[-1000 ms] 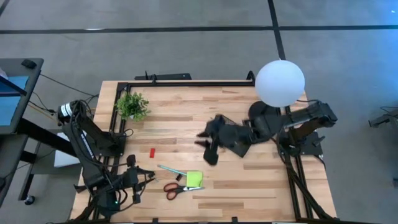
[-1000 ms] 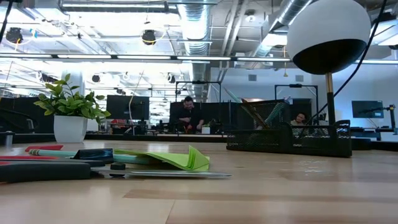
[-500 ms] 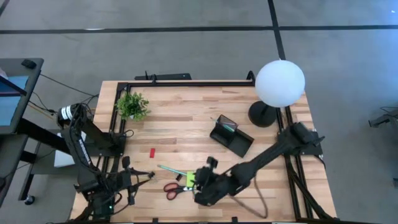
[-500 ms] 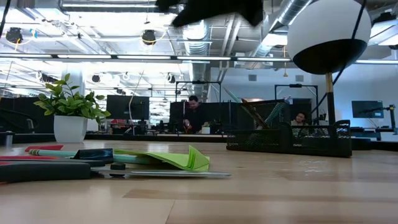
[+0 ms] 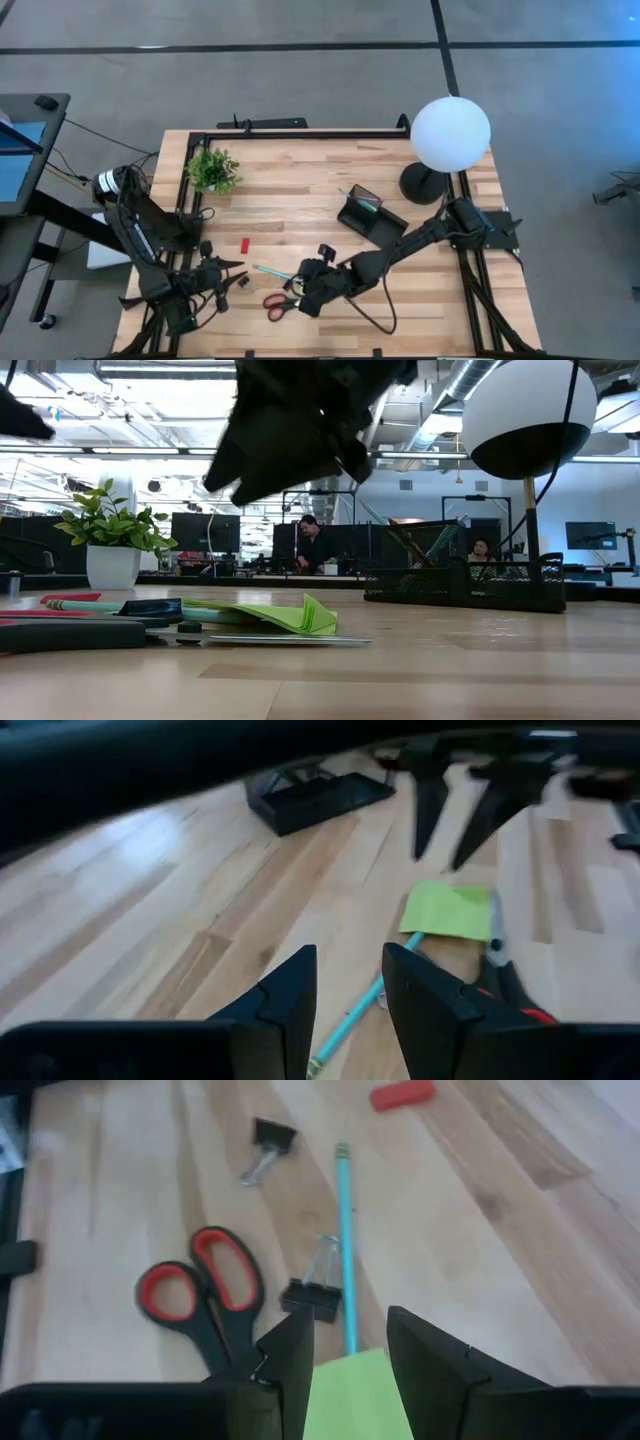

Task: Pick and place office supplies into organizer
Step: Put the blue pencil into the desk organizer

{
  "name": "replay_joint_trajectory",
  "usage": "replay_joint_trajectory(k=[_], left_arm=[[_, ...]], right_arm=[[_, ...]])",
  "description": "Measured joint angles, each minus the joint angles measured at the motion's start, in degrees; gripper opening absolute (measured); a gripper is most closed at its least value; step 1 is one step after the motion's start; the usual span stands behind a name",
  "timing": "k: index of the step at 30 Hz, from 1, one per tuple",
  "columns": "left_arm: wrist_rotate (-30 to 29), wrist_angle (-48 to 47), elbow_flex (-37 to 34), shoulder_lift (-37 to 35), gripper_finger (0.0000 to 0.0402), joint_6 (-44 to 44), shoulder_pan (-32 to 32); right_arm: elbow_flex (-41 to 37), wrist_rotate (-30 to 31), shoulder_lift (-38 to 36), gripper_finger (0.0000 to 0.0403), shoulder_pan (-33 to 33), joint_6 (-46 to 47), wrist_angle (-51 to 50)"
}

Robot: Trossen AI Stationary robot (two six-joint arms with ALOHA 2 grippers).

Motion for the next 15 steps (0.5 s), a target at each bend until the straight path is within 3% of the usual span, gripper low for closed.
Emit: replay_joint_trajectory(k=[8,15], left_arm=[[6.33,6.86,-5.34,0.0,0.0114,2.05,3.3],[10.05,14.38,-6.16,0.0,0.0114,11.86,5.51]], right_arm=[[0.04,-0.68,-0.18,0.0123,-3.0,0.03,0.35],[-0.08,-4.88,2.71,0.0122,-4.19,1.1,1.96]])
